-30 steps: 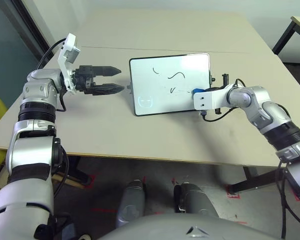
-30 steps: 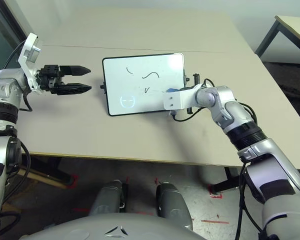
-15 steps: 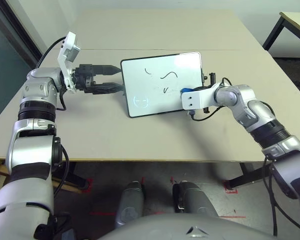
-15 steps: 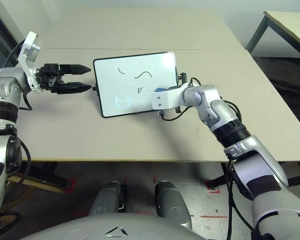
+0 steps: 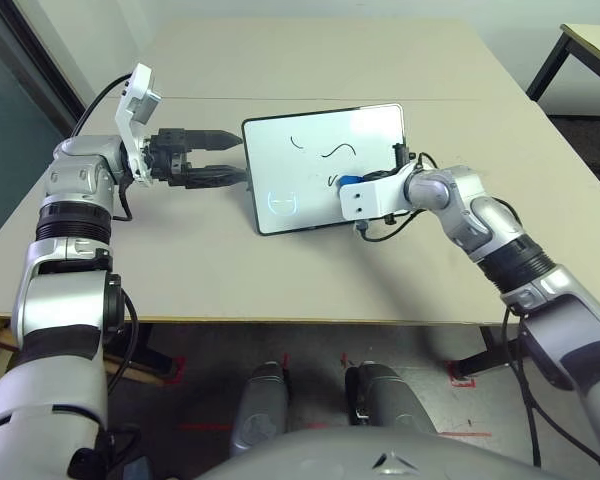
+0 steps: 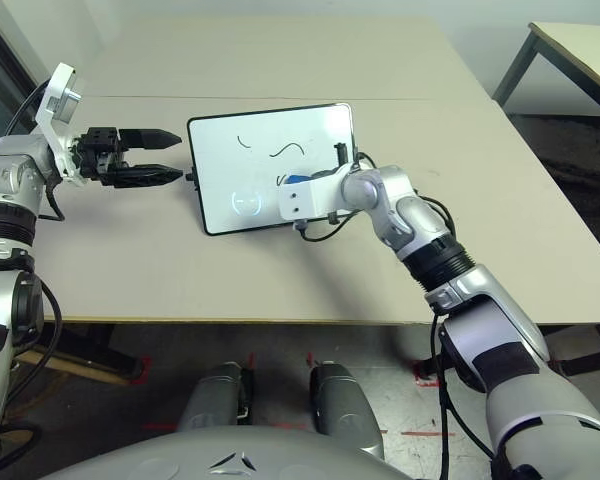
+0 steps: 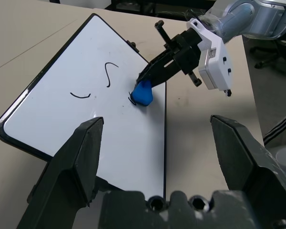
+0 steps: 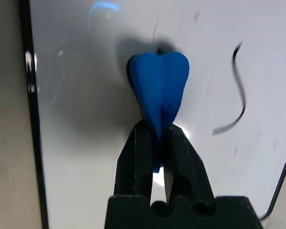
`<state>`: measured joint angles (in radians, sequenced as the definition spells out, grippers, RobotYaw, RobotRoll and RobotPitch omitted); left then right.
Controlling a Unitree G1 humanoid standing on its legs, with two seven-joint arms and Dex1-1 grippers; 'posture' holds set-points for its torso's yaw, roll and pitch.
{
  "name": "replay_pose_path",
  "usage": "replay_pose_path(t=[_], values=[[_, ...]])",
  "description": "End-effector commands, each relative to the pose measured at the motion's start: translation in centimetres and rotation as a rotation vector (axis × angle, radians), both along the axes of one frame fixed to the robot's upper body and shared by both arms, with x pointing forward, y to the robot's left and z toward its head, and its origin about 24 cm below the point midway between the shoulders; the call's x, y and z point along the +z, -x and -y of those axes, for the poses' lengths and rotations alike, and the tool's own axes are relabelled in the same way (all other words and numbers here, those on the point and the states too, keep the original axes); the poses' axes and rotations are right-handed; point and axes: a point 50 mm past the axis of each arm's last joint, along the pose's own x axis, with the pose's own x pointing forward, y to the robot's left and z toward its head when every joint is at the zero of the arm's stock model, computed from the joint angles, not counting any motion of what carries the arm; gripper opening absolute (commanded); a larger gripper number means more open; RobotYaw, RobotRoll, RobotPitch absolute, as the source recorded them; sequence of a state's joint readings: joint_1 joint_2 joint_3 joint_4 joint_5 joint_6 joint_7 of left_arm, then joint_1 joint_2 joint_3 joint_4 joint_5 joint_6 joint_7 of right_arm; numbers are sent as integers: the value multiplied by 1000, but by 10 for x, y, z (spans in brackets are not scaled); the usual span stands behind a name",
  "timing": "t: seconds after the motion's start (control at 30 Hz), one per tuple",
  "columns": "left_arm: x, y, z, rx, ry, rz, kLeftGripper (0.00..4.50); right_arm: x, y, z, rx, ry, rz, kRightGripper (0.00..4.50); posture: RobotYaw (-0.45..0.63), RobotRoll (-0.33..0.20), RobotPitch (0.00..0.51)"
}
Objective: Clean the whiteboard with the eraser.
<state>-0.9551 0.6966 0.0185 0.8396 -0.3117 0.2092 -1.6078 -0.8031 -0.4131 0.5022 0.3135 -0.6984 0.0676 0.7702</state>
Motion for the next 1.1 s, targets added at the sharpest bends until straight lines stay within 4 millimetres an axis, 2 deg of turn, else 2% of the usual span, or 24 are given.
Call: replay_pose_path(t=[0.03, 0.3, 0.57, 0.8, 1.1], values=[[1, 0, 0, 1, -13, 4, 4500, -1, 0, -9, 26, 25, -3, 114, 149, 0, 61], [2, 0, -1, 4, -12, 7, 4500, -1, -2, -14, 41, 33, 1, 114, 151, 0, 61], [1, 0, -1, 4, -13, 8, 4500, -7, -8, 17, -35, 71, -8, 114, 145, 0, 57], [2, -2, 1, -1, -13, 10, 4500, -2, -14, 46, -117, 91, 1, 114, 131, 0, 57], [3, -2, 1, -4, -17, 11, 4500, 8, -20, 66, -175, 94, 21, 114, 130, 0, 62]])
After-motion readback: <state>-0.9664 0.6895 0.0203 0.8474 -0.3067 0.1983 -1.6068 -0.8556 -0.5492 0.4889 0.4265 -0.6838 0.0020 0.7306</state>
